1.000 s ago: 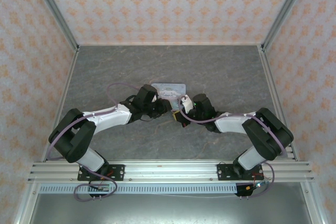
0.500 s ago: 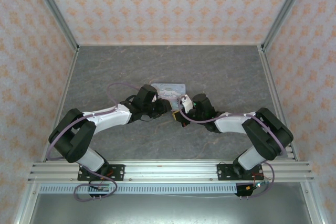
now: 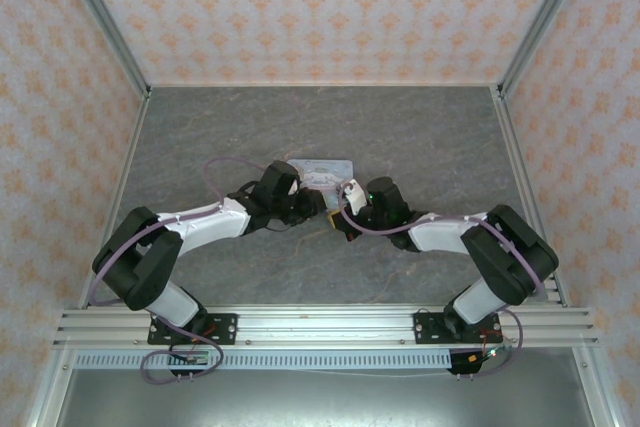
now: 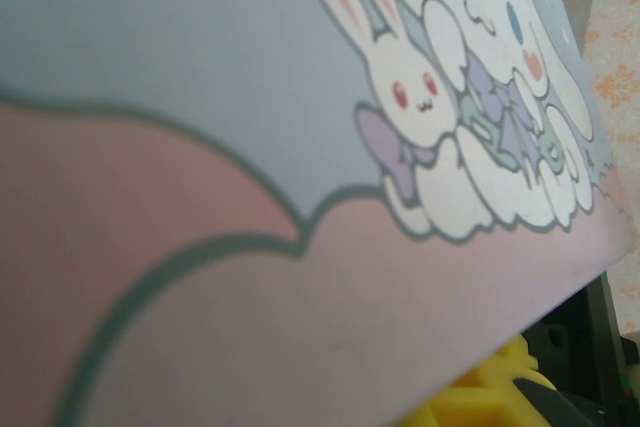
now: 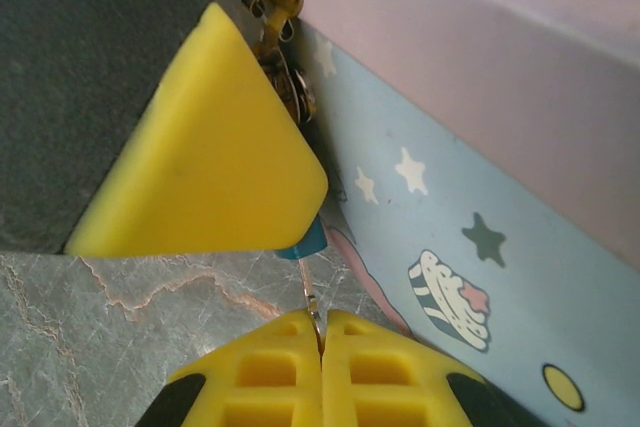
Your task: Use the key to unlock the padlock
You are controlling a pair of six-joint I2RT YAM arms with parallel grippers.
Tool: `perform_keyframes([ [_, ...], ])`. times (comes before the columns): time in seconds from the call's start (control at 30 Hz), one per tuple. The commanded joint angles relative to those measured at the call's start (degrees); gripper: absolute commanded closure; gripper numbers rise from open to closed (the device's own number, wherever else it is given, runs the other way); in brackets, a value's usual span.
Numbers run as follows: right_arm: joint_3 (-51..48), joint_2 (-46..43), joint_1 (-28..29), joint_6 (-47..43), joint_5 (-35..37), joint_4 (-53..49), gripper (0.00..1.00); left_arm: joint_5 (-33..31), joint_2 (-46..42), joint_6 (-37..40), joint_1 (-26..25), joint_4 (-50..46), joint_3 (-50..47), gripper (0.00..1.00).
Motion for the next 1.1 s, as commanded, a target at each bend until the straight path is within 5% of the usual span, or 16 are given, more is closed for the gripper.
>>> perform_keyframes([
  [0.0, 3.83, 0.80, -0.10, -1.74, -3.37, 5.43, 1.00, 4.60, -1.03, 1.56, -0.44, -0.45, 1.92, 0.74],
  [1.07, 14.08, 6.21, -6.23, -2.40, -13.57, 2.68, 1.00, 8.04, -1.73, 7.22, -0.43, -4.03, 2.78, 0.75],
])
